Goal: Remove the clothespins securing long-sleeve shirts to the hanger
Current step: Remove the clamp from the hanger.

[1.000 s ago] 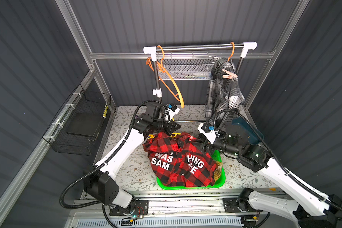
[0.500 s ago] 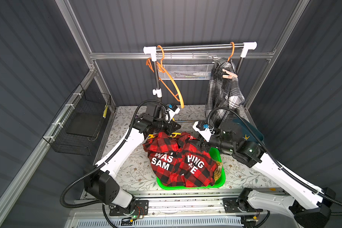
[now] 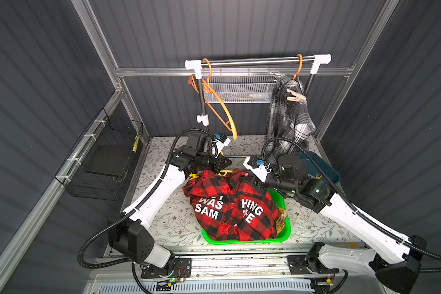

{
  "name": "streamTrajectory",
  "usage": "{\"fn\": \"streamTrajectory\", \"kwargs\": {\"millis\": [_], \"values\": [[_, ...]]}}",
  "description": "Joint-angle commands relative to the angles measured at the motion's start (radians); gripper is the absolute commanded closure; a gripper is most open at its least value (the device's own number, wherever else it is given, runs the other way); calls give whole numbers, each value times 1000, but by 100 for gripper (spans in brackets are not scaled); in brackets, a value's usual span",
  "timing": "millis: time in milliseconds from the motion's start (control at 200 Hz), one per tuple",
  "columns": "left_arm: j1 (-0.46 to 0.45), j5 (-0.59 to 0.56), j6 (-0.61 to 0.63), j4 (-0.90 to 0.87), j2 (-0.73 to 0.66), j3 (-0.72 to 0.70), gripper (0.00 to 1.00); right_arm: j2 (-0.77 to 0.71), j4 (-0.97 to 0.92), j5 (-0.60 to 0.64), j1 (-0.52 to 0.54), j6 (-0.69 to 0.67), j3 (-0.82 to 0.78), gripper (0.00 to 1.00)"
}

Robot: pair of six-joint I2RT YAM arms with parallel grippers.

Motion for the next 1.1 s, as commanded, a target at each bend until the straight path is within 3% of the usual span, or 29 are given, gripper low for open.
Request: {"fn": "streamTrajectory", "kwargs": {"millis": [0, 245, 325, 570, 741, 1096], "values": [[10, 40, 7, -6, 1, 33, 100, -3, -7, 4, 2, -3, 24, 70], [20, 43, -1, 7, -1, 24, 100, -2, -21, 12, 2, 4, 40, 87], [21, 43, -3, 10, 1, 19, 100, -3, -28, 21, 2, 10, 50, 100], [27, 34, -6, 21, 2, 0, 100, -86, -62, 134, -12, 77, 101, 100], [32, 31, -5, 29, -4, -9, 100, -164, -185, 203, -46, 170, 116, 100], [37, 32, -13, 44, -6, -17, 100, -309, -419, 234, -188, 468, -128, 100]]}}
